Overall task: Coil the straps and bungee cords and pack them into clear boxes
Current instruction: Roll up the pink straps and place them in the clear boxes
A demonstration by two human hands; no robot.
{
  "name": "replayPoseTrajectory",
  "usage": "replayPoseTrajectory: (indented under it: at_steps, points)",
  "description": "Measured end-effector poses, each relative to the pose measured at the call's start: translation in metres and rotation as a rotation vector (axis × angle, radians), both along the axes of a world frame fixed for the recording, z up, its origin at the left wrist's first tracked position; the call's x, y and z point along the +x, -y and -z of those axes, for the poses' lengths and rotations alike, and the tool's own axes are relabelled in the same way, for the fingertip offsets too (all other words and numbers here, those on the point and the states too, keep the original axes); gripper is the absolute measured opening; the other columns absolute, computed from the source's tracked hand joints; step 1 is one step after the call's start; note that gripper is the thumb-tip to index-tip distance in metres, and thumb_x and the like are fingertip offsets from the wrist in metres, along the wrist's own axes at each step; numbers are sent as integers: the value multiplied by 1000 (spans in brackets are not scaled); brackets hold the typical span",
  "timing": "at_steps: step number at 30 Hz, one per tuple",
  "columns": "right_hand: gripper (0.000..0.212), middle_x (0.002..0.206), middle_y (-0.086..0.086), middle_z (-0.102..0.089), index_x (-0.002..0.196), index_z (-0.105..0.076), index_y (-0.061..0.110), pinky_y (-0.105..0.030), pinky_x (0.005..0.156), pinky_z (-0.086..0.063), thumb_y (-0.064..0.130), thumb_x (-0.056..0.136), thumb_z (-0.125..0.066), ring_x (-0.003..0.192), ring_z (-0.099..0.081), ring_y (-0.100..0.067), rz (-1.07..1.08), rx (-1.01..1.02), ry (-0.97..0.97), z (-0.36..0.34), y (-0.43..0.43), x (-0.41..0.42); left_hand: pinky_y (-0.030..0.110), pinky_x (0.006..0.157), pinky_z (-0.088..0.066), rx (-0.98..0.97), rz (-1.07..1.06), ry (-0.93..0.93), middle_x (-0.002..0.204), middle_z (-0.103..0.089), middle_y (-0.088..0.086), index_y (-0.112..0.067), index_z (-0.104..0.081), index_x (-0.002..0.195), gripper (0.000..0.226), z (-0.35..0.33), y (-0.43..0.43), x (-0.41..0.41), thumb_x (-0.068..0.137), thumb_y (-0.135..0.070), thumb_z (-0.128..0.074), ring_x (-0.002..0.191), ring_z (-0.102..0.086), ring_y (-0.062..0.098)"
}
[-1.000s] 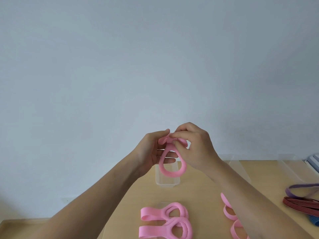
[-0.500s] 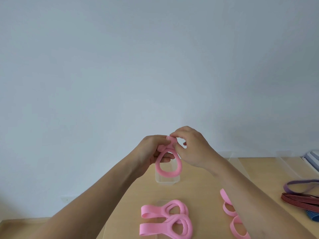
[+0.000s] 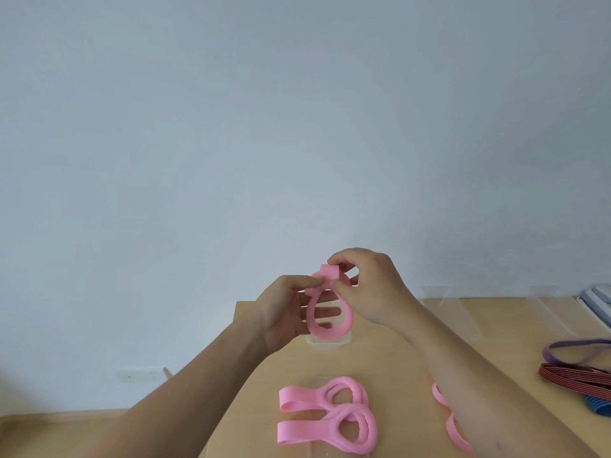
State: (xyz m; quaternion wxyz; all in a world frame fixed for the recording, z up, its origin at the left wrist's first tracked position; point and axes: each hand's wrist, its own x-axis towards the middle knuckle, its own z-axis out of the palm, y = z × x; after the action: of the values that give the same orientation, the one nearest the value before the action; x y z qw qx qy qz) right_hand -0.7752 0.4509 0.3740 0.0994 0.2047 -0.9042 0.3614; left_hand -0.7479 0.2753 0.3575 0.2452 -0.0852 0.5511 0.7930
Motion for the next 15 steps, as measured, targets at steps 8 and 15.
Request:
replayPoseTrajectory:
  at_steps: [8,15]
  points:
    - [17,91,13,-68,94,-71,18,-36,80,-55,7,82,-72,89,-63,-9,18,-14,-87,13,26,6,50,88,-57,96,21,57,129,-71,14,-11,-74,123,34,12,26,2,96,-27,-61,115,-68,47]
    - [19,88,2,-61,76,-57,11,-41,68,-51,1,70,-72,81,-59,-23,-3,129,-209,42,35,18,52,88,-57,215,-1,137,115,-69,17,-3,-68,117,31,25,42,-2,94,-24,-64,96,-71,44]
